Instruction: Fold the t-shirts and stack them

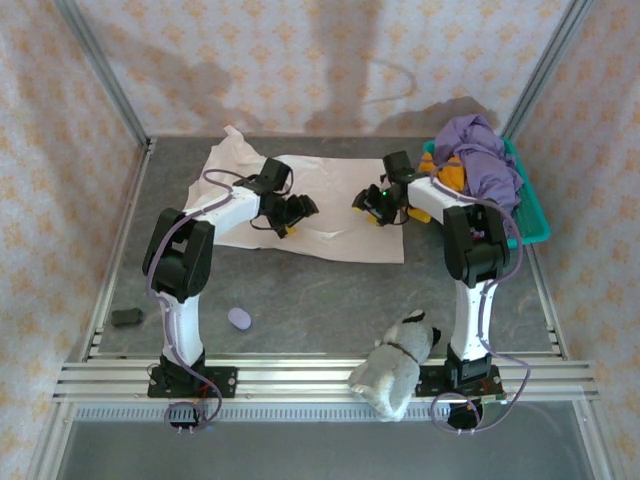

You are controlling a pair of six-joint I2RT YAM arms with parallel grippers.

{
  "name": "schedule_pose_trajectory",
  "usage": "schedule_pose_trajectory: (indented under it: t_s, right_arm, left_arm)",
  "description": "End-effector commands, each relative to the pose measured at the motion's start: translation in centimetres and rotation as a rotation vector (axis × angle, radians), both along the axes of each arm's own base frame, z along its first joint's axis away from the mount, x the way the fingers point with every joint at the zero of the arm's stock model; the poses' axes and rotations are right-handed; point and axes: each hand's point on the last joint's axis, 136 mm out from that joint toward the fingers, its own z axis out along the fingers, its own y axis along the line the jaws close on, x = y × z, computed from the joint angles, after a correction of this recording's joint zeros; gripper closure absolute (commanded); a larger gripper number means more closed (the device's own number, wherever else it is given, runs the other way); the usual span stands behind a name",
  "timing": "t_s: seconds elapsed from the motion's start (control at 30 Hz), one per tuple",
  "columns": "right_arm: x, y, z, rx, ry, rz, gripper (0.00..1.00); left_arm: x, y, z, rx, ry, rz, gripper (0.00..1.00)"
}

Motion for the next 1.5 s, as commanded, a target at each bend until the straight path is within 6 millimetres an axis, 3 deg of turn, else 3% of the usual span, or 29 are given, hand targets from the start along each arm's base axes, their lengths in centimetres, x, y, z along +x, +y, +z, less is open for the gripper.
schedule_pose_trajectory:
  t_s: [0.0,0.13,0.4,0.6,0.7,0.8,0.93,1.07,1.23,1.47]
  right_arm:
    - [1.6,-0.6,2.3,-0.014,-0.058,0.013,0.5]
    - [0.7,-1.1,3.7,-0.038,-0.063,0.02,0.5]
    - [-3.2,-2.0,4.9,-0.026,-0.044,0.003,0.5]
    - [-6.2,-1.6,5.1,0.042,0.0,-0.012,0.49]
    - [-7.3,-0.7,4.8,0.058,0.019,0.004,0.49]
    - [-7.6,-0.8,4.1,0.042,0.02,-0.003,0.49]
    - [-7.3,-0.9,3.6,0.029,0.026,-0.009,0.49]
    - [-7.1,-0.9,3.6,0.028,0.027,-0.006,0.49]
    - [-7.2,-1.3,3.6,0.022,0.031,-0.003,0.49]
    - [-7.7,-1.8,3.7,0.014,0.031,-0.01,0.49]
  left_arm:
    - [1.2,-0.9,0.4,-0.027,-0.025,0.008,0.27]
    - [2.6,-1.8,0.3,-0.064,-0.031,0.018,0.27]
    - [5.6,-2.9,0.6,-0.072,-0.052,0.01,0.27]
    - [7.5,-3.0,2.3,-0.067,-0.086,0.014,0.27]
    - [6.4,-2.6,3.5,-0.022,-0.089,-0.005,0.27]
    - [3.9,-2.7,4.0,0.01,-0.076,-0.04,0.27]
    - [0.1,-3.7,3.2,0.012,-0.046,-0.072,0.26]
    - [-2.2,-5.2,2.0,-0.017,-0.027,-0.077,0.26]
    - [-2.5,-7.7,0.3,-0.086,-0.007,-0.078,0.26]
    - [0.5,-9.8,0.8,-0.105,-0.054,-0.082,0.26]
